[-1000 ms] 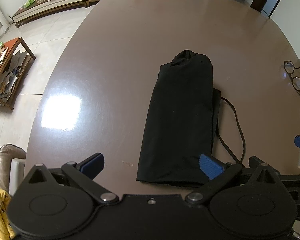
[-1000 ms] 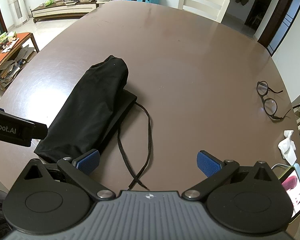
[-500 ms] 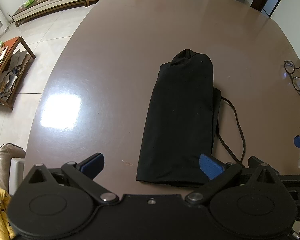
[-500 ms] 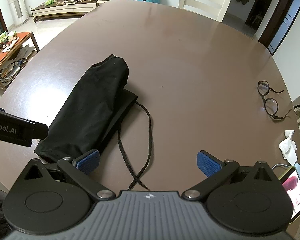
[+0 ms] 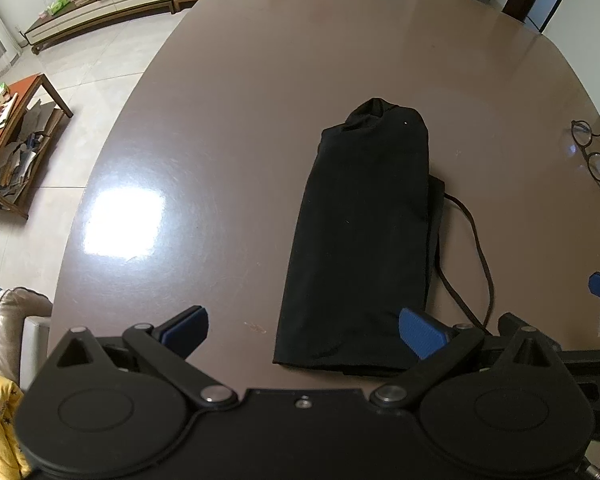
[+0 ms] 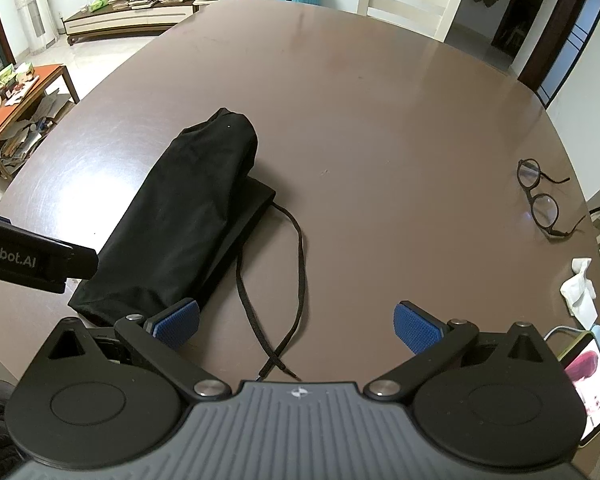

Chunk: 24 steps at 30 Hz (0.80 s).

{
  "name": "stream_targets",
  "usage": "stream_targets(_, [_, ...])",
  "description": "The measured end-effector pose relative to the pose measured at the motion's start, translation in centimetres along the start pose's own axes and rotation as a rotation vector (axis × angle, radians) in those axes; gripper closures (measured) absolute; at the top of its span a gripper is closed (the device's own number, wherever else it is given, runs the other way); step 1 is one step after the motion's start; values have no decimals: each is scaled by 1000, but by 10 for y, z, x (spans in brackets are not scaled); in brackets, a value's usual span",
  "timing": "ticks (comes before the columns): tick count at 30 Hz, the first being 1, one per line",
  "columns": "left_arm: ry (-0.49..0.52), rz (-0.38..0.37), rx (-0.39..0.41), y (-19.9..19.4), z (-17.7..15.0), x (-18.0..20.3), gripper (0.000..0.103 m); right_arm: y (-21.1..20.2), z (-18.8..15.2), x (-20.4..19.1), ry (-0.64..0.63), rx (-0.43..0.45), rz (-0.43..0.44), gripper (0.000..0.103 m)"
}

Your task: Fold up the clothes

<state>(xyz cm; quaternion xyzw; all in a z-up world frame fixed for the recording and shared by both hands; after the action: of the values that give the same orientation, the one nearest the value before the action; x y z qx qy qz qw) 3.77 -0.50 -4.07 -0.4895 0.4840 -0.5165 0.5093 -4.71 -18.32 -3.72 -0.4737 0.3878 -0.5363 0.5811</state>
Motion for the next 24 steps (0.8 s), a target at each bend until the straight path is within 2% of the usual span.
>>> stream_targets(7, [-44,0,-14,6,1,-8,1,9,5,2,1,-14,-9,0])
stream_targets(24, [-9,25,-24,10,10,-2,1,15,11,5,8,-28,-9,0])
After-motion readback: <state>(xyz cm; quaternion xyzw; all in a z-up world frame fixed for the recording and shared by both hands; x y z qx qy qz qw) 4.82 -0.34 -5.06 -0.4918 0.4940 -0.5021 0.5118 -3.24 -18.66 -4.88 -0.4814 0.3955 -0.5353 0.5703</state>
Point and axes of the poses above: each gripper's, at about its wrist camera, not at the fingertips, and y roughly the way its jaws point, x to its right, z to its top, the point moved 5 cm from there along y, roughly the way its jaws point, and after that the axes turned 15 degrees about -x, right-handed, at the moved point
